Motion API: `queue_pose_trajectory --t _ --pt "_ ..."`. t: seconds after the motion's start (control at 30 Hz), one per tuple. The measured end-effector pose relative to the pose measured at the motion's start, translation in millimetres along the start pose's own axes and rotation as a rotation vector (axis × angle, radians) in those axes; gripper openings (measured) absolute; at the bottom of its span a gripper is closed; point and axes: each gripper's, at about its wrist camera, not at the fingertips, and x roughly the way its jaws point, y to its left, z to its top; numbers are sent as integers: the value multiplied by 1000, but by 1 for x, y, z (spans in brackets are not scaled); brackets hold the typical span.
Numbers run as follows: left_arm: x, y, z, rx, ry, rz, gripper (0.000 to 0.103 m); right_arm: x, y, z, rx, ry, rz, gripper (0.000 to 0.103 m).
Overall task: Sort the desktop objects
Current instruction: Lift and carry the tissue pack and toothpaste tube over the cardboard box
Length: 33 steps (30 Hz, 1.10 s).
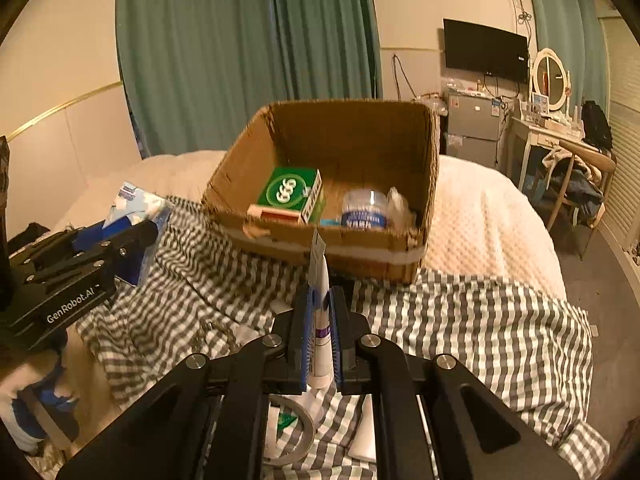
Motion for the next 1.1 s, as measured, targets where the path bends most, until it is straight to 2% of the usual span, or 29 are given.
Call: queue_pose_trajectory --t 0.47,0.8,1.1 --pt "13 -16 43 12 -77 -25 44 -2 -3 54 17 -123 22 8" --pt "46 -15 67 29 -89 -8 44 24 -10 88 -7 -165 20 8" --pt "82 -17 78 37 -86 17 44 46 -18 100 -21 -182 10 8"
